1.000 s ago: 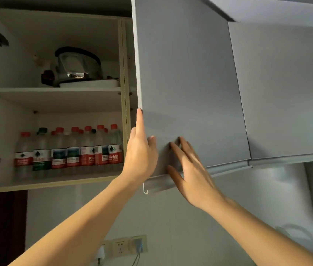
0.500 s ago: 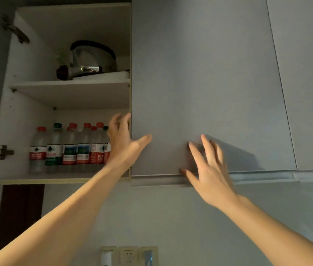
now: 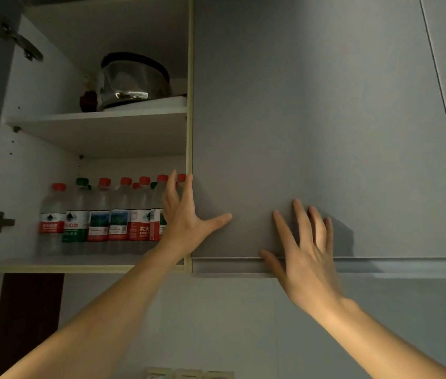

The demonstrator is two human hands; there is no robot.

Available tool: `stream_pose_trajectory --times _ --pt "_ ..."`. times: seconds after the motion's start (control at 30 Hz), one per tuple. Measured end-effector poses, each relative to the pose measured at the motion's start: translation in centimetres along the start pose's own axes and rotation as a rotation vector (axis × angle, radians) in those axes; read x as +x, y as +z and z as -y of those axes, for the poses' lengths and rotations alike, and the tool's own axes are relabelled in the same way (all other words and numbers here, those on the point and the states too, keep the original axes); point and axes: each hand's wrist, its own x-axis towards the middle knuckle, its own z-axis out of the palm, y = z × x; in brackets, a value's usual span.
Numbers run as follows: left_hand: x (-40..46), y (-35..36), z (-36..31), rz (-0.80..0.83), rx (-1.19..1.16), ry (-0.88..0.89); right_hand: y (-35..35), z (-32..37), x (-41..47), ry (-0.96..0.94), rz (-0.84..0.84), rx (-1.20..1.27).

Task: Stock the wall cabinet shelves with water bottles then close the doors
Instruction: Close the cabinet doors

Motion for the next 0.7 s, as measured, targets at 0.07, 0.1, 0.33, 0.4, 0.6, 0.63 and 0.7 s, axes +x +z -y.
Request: stream_pose_trajectory --times 0.07,0.1,0.33,0.4,0.6,0.63,0.7 --pt "0.1 0.0 0.5 -0.006 0.091 0.018 0.2 0.1 -0.1 -0.002 0.000 -0.006" --pt "0.2 0.0 0.5 -0.006 0.129 0.019 0.1 0.1 -0.1 0.000 0.003 -0.005" --pt "-1.4 -1.5 0.3 0.003 0.373 0.058 -0.1 3.2 -1.0 0.148 -0.103 0.208" --pt "-3.0 -4.1 0.8 -0.013 0.371 0.104 0.1 5.7 -2.2 0.143 -0.101 0.254" --pt "-9.8 -17.7 2.1 -0.145 0.375 0.246 -1.8 19.8 -3.5 0.120 0.017 0.591" --pt "-10.9 -20.4 2.1 -0.168 0.393 0.250 -2.4 22.7 -3.4 0.104 0.020 0.643" --pt "-13.0 -26.0 1.9 -0.229 0.407 0.255 -4.0 28.7 -3.0 0.055 0.027 0.744"
